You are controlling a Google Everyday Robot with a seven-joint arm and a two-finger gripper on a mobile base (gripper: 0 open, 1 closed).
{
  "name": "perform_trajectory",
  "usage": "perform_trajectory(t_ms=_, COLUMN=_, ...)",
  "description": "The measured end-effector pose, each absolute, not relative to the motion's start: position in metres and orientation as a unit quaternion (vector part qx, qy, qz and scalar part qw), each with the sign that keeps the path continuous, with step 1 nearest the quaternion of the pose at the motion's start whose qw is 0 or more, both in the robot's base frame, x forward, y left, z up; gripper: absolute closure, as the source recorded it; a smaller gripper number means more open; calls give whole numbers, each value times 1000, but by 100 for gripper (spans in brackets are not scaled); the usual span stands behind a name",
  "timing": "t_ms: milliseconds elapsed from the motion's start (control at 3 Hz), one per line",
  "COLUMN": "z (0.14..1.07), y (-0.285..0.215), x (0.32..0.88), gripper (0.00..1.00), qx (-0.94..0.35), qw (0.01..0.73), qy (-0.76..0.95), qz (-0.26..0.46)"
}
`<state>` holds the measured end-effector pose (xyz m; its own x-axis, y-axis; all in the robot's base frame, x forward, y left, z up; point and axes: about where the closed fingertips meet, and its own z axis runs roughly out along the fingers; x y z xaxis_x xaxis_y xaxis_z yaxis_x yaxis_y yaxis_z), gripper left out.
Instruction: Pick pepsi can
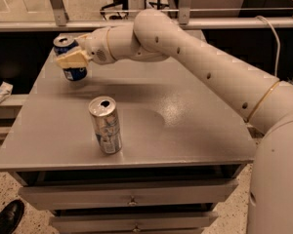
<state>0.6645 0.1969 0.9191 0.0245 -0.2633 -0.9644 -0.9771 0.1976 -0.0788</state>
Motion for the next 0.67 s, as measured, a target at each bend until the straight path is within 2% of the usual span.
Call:
perform_trajectory(t_ms=333, z=955, y=171, x=659, gripper=94, qx=-505, qw=515, qy=587, qz=367)
perform_trajectory(t_ms=667, z=979, y=130, x=648, gripper=100, qx=-479, qw=529, qy=594, qz=371)
